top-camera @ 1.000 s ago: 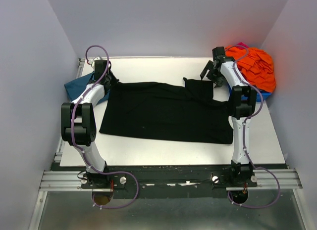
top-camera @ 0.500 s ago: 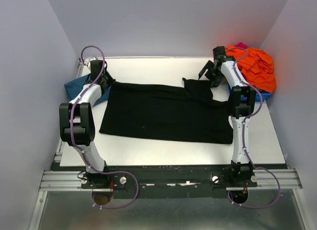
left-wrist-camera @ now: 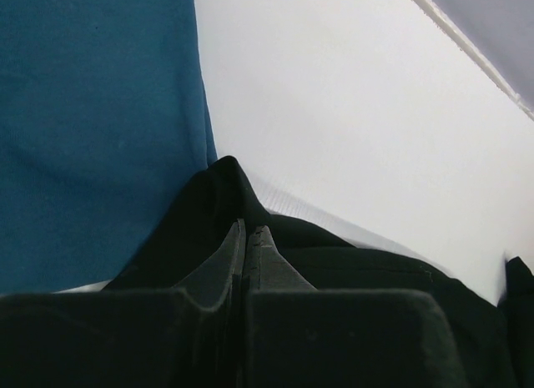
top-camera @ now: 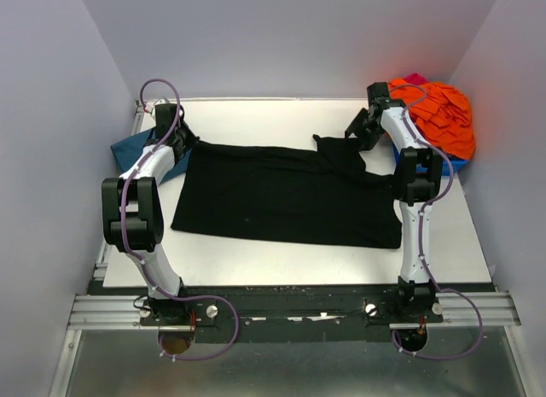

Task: Fold and stack the t-shirts
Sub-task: Grap the side of the flattened tshirt furthest away from the robot with both arms, then fold the other side of the tshirt into a rectangle

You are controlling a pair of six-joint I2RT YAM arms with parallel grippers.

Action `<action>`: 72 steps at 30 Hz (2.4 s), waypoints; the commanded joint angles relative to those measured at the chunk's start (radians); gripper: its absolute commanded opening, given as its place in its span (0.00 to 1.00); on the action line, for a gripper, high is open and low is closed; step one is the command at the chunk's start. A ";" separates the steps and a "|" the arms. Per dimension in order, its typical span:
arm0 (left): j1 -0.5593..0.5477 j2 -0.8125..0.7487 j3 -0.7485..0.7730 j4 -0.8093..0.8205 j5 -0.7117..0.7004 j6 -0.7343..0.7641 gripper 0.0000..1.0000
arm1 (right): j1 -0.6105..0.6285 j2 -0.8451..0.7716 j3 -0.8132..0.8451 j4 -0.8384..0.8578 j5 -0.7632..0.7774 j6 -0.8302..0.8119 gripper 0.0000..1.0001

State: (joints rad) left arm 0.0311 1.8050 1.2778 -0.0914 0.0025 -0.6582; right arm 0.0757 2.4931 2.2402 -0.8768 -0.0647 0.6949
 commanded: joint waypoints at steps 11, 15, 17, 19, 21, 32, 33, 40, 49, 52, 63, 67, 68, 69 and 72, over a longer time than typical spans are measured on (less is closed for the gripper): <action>0.000 0.008 0.015 0.004 0.007 0.003 0.00 | 0.004 0.035 0.055 0.024 0.103 -0.107 0.21; -0.002 0.017 0.029 -0.008 -0.022 0.005 0.00 | -0.002 0.012 0.044 0.038 0.131 -0.127 0.07; -0.002 0.019 0.034 -0.010 -0.027 0.005 0.00 | -0.008 0.003 0.041 0.041 0.141 -0.143 0.01; -0.005 0.024 0.040 -0.011 -0.032 0.003 0.00 | -0.011 -0.013 0.038 0.050 0.152 -0.162 0.01; -0.007 0.033 0.052 -0.019 -0.029 -0.001 0.00 | -0.019 -0.037 0.032 0.064 0.158 -0.181 0.01; -0.017 0.022 0.066 -0.068 -0.070 0.009 0.00 | -0.024 -0.275 -0.161 0.170 0.071 -0.259 0.01; -0.017 0.019 0.064 -0.071 -0.075 0.011 0.00 | -0.025 -0.298 -0.191 0.176 0.071 -0.264 0.01; -0.014 -0.024 0.043 -0.097 -0.088 0.017 0.00 | -0.025 -0.456 -0.349 0.206 -0.020 -0.287 0.01; 0.001 -0.065 0.000 -0.100 -0.101 0.031 0.00 | -0.025 -0.645 -0.528 0.225 -0.061 -0.301 0.01; 0.009 -0.064 0.000 -0.093 -0.101 0.032 0.00 | -0.027 -0.681 -0.545 0.217 -0.063 -0.299 0.01; 0.021 -0.070 -0.014 -0.085 -0.102 0.026 0.00 | -0.036 -0.773 -0.563 0.187 -0.132 -0.307 0.01; 0.030 -0.091 -0.047 -0.068 -0.096 0.016 0.00 | -0.036 -0.822 -0.637 0.193 -0.136 -0.288 0.01; 0.035 -0.096 -0.058 -0.059 -0.095 0.014 0.00 | -0.037 -0.841 -0.671 0.211 -0.138 -0.276 0.01; 0.038 -0.102 -0.070 -0.047 -0.095 0.008 0.00 | -0.039 -0.865 -0.700 0.229 -0.135 -0.267 0.01; 0.050 -0.111 -0.100 -0.022 -0.079 0.000 0.00 | -0.056 -0.916 -0.764 0.280 -0.132 -0.253 0.01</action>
State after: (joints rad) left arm 0.0582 1.7462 1.2160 -0.1646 -0.0708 -0.6437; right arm 0.0425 1.6554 1.5448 -0.6552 -0.1749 0.4187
